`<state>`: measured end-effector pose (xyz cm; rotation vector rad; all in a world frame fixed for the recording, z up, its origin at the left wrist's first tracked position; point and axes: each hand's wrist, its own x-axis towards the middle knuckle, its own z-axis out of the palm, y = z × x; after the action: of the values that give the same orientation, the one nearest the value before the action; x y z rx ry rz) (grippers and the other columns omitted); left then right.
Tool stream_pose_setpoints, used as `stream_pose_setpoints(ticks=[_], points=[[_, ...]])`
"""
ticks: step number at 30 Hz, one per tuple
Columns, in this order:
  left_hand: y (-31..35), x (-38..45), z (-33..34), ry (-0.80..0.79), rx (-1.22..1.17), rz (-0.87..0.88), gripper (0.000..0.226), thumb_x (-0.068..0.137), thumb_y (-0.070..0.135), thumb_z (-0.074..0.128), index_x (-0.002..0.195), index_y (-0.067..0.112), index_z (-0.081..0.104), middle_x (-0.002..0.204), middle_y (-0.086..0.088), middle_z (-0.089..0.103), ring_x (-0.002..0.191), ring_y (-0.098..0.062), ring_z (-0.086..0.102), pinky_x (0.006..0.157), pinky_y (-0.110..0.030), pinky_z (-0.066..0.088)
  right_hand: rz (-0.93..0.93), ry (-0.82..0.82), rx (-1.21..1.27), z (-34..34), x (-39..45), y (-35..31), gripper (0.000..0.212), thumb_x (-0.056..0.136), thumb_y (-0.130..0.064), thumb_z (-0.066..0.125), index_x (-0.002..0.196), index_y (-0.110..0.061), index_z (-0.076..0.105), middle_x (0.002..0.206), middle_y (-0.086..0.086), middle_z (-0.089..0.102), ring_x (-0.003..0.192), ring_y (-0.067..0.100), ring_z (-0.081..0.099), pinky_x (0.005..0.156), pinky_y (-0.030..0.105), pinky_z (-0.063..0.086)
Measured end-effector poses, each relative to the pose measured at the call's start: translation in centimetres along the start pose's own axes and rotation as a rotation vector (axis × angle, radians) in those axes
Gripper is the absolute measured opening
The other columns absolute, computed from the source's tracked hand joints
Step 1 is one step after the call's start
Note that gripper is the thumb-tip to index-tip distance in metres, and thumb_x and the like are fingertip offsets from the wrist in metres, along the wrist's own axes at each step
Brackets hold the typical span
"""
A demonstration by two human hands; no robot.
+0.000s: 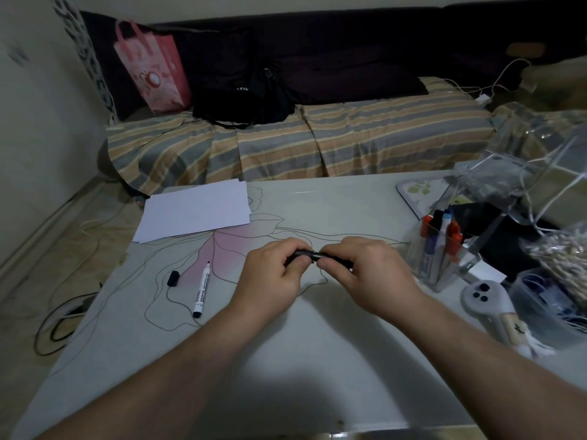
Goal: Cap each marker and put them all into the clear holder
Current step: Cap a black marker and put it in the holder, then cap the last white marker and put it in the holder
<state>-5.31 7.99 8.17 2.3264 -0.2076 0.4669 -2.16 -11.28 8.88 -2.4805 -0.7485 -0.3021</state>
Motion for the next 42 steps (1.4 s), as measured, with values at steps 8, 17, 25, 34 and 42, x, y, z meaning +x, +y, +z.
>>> stream_pose_setpoints(ticks=[8, 17, 25, 34, 42], points=[[0.4, 0.3, 0.7, -0.136, -0.020, 0.024, 0.014, 0.092, 0.022, 0.067, 0.104, 0.030, 0.070, 0.090, 0.014, 0.069, 0.081, 0.002, 0.058, 0.070, -0.008, 0.039, -0.005, -0.154, -0.140, -1.1, -0.3, 0.8, 0.025, 0.099, -0.054, 0.046, 0.113, -0.041, 0.062, 0.076, -0.016, 0.051, 0.095, 0.016, 0.053, 0.080, 0.040, 0.043], [6.1, 1.6, 5.6, -0.016, -0.514, -0.172, 0.041, 0.094, 0.024, 0.068, 0.129, 0.039, 0.055, 0.097, 0.015, 0.072, 0.086, -0.003, 0.067, 0.083, -0.022, 0.053, 0.193, 0.178, -0.007, -7.9, -1.5, 3.5, 0.017, 0.095, -0.029, 0.068, 0.110, -0.020, 0.071, 0.088, -0.008, 0.069, 0.078, 0.015, 0.065, 0.075, 0.034, 0.050], [7.8, 0.6, 9.6, -0.247, -0.124, 0.197, 0.029, 0.094, 0.018, 0.057, 0.116, 0.031, 0.070, 0.110, 0.014, 0.068, 0.103, -0.007, 0.058, 0.093, -0.027, 0.048, 0.412, 0.460, -0.083, -11.5, -3.3, 8.4, 0.048, 0.100, -0.021, 0.060, 0.138, -0.039, 0.038, 0.117, 0.010, 0.071, 0.093, 0.035, 0.070, 0.079, 0.058, 0.059], [7.0, 0.8, 11.5, -0.348, -0.047, 0.201, 0.028, 0.095, 0.021, 0.056, 0.115, 0.035, 0.070, 0.121, 0.014, 0.065, 0.117, -0.010, 0.050, 0.102, -0.023, 0.039, 0.485, 0.243, -0.419, -9.0, -3.8, 11.6, 0.012, 0.098, -0.033, 0.051, 0.098, -0.025, 0.060, 0.084, 0.004, 0.061, 0.075, 0.030, 0.056, 0.059, 0.036, 0.044], [3.3, 0.9, 8.1, -0.397, 0.101, 0.134, 0.024, 0.095, 0.024, 0.057, 0.112, 0.033, 0.072, 0.117, 0.011, 0.068, 0.114, -0.013, 0.054, 0.102, -0.024, 0.038, 0.582, 0.213, -0.382, -9.1, -2.0, 10.6, 0.023, 0.088, -0.025, 0.051, 0.101, -0.017, 0.068, 0.105, 0.014, 0.066, 0.085, 0.033, 0.057, 0.070, 0.038, 0.046]])
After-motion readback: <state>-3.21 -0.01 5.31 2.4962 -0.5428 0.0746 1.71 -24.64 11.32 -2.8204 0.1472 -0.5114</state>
